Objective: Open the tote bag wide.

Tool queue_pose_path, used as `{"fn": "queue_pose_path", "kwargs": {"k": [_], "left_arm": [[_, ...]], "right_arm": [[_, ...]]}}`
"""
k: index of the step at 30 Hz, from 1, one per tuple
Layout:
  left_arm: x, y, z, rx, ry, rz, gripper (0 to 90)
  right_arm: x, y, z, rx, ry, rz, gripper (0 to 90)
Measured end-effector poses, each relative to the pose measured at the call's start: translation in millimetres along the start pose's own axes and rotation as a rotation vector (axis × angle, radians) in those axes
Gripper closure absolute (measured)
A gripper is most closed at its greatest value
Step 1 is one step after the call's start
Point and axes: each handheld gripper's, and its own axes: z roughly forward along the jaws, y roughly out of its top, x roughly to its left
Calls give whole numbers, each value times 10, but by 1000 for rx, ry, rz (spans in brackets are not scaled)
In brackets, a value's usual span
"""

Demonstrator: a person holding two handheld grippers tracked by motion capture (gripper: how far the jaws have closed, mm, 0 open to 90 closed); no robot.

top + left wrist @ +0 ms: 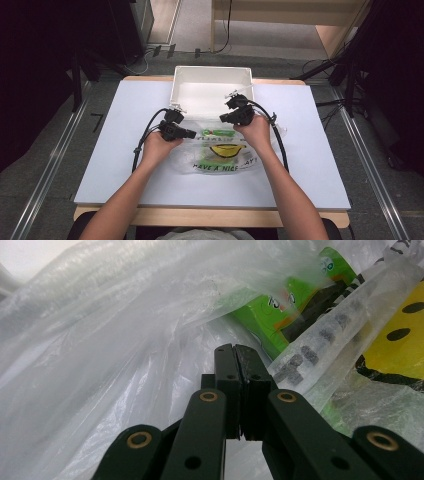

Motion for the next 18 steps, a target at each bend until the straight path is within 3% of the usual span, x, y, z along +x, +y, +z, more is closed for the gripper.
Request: {"fn": "queue_pose_path", "kwargs": {"k": [18], "left_arm": [[6, -42, 52, 23, -8, 6, 894]], "right_arm": [[-55, -120, 300, 47, 2, 20, 900]]}}
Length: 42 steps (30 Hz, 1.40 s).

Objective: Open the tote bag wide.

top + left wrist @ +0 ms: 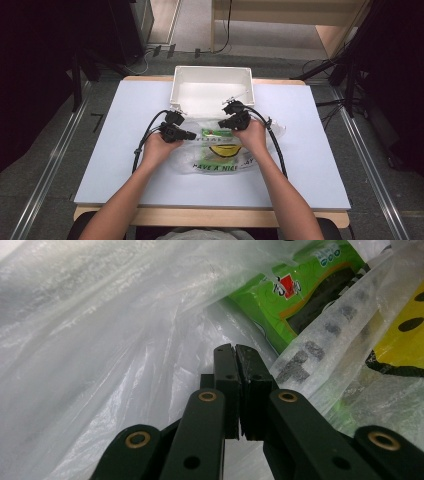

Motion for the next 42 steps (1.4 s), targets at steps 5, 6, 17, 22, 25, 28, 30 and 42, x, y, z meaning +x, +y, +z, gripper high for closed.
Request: {"fn": "queue_pose_path", "kwargs": {"k": [5, 6, 17, 22, 25, 28, 30, 42], "left_arm": [[-18, -25, -1, 12, -17, 4, 891], [-21, -33, -2, 21, -21, 10, 890], [-127, -179, -59, 52, -74, 37, 881], [-175, -259, -100, 56, -105, 45, 878], [-223, -299, -126, 55, -112, 61, 871], [-255, -336, -146, 56, -128, 72, 872], [-275, -363, -155, 58, -146, 73, 874], [-485, -568, -169, 102, -204, 147, 880]], "right_arm": [[-41, -14, 74, 18, -5, 11, 900], [-47, -13, 85, 19, -9, 9, 900], [-62, -37, 126, 25, -22, -5, 900], [-55, -47, 124, 24, -27, -9, 900], [-56, -52, 124, 22, -25, 4, 900], [-61, -52, 125, 20, -22, 3, 900], [-57, -50, 126, 22, -27, 1, 900], [-48, -62, 128, 13, -33, 1, 900]]}}
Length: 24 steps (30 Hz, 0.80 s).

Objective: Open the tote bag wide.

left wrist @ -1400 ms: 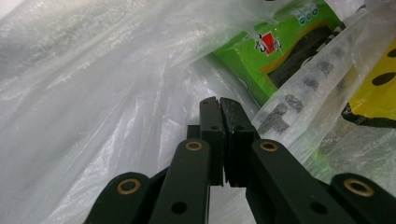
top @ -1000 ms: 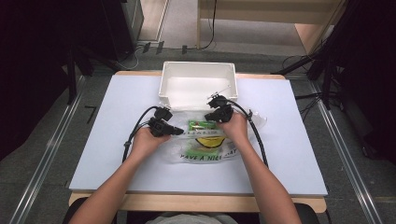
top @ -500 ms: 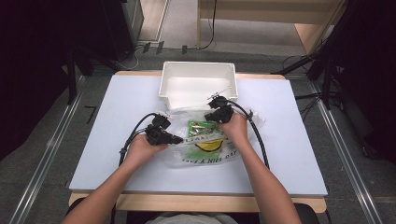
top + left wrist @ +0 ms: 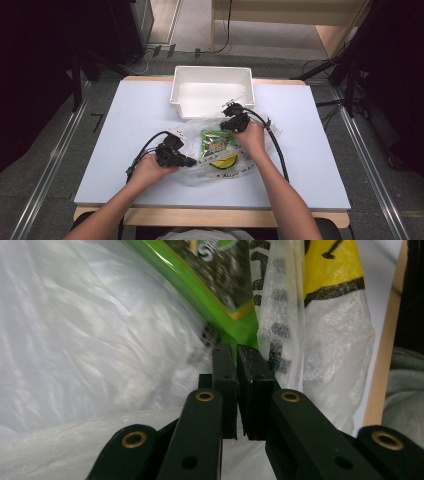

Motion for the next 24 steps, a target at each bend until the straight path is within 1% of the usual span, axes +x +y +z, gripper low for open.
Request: {"fn": "queue_pose_path", "kwargs": {"k": [5, 7, 11, 13, 15, 17, 20, 24], "left_arm": [[-93, -87, 9, 8, -15, 24, 880], [-123, -118, 15, 18, -19, 42, 879], [-189, -194, 31, 34, -34, 61, 878], [-220, -237, 27, 40, -40, 66, 878], [-248, -280, 23, 42, -43, 62, 877], [-264, -323, 12, 50, -44, 67, 876], [-277, -376, -8, 49, -49, 62, 875], [-299, -432, -36, 52, -53, 61, 877]], "right_arm": [[10, 2, 0, 1, -6, 3, 900], [12, 2, 0, 1, -7, 4, 900], [11, 0, 1, -1, -8, 3, 900], [9, -2, 1, -2, -7, 2, 900], [5, -4, 1, -4, -5, 3, 900], [1, -13, 4, -14, -3, 2, 900], [-2, -15, 3, -15, -1, 9, 900], [2, 4, 5, -3, -5, 13, 900]]}}
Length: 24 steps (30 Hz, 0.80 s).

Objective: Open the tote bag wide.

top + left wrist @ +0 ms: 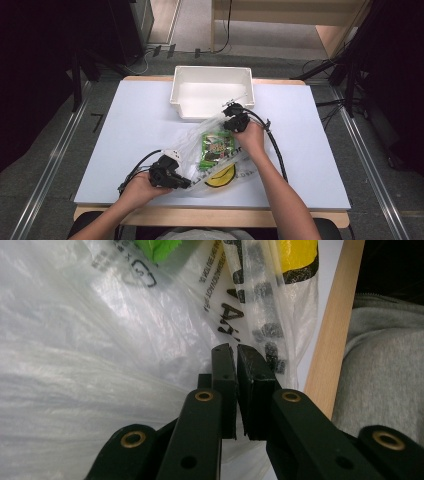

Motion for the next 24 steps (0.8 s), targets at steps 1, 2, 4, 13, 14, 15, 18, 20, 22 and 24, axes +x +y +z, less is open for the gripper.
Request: {"fn": "queue_pose_path", "kwargs": {"k": [1, 2, 4, 13, 14, 15, 18, 20, 22, 24], "left_arm": [[-12, -13, 3, -2, -1, -6, 878], [-17, -24, -1, 6, 2, 1, 879], [-36, -46, 2, 14, -1, 3, 882], [-88, -117, -29, 38, 2, 18, 900], [-92, -116, -35, 44, 5, 21, 900], [-90, -115, -42, 46, 7, 22, 900], [-27, -97, -73, 8, -6, -21, 900], [11, -67, -120, -28, 2, -37, 900], [38, -28, -172, -56, 9, -42, 900], [50, 14, -221, -87, 9, -51, 898]], "right_arm": [[1, 4, 0, 2, -2, -1, 900], [1, 7, 0, 5, -3, 1, 900], [3, 9, 2, 4, -4, 6, 900], [-7, 23, 11, -4, -11, 19, 900], [-12, 24, 12, -8, -17, 16, 900], [-15, 24, 15, -15, -28, 17, 900], [-6, 35, 25, -26, -50, 34, 900], [13, 45, 25, -19, -57, 35, 900], [31, 53, 30, -20, -42, 40, 900], [44, 59, 34, -26, -24, 41, 900]]}}
